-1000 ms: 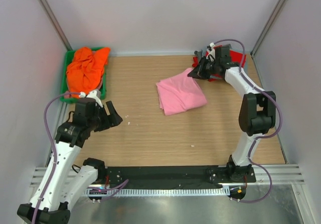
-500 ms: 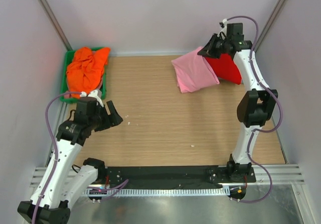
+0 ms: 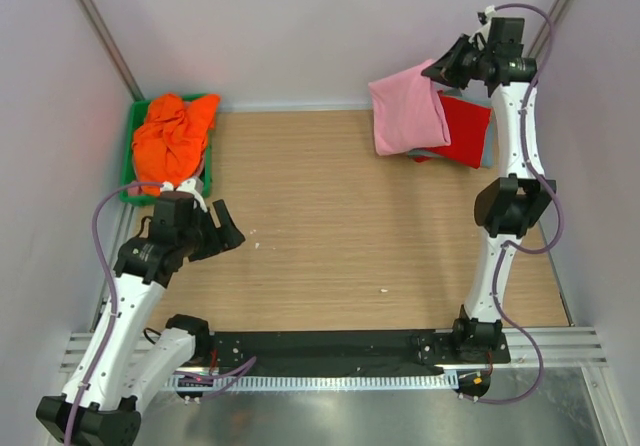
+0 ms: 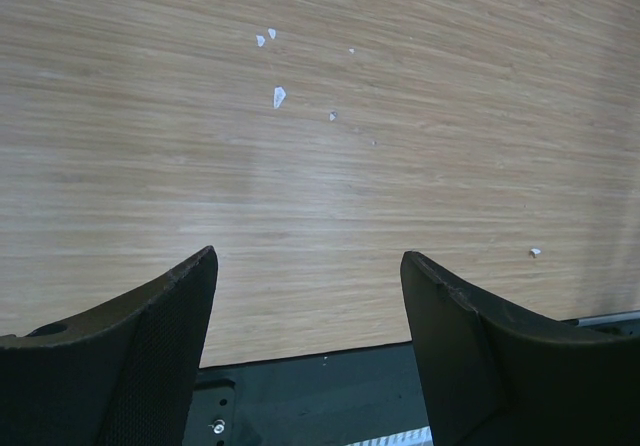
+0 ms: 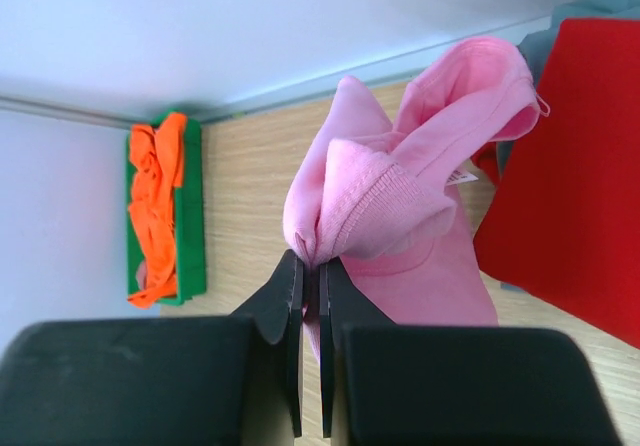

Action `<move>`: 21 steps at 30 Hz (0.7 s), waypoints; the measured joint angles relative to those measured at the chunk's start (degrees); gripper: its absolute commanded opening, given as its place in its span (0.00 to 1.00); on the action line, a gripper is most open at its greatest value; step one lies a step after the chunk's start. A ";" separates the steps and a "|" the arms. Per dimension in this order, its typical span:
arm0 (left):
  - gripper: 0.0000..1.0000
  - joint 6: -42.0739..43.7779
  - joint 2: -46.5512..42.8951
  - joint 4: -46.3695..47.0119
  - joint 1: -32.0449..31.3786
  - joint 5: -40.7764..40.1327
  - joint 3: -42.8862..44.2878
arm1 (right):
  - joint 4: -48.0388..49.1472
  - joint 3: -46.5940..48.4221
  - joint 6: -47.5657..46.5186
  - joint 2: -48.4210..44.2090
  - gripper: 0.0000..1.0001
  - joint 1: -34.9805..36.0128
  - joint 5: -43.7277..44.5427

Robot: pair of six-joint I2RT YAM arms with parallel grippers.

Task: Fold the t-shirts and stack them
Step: Neatly place the folded tshirt to the corner

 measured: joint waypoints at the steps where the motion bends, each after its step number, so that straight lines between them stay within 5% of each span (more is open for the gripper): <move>1: 0.75 0.00 0.09 0.00 0.07 -0.02 0.00 | 0.20 0.37 0.63 0.04 0.02 -0.85 -0.57; 21: 0.74 0.00 0.98 0.00 0.61 -0.02 0.00 | 6.62 -1.25 8.46 0.52 0.02 -12.79 -12.83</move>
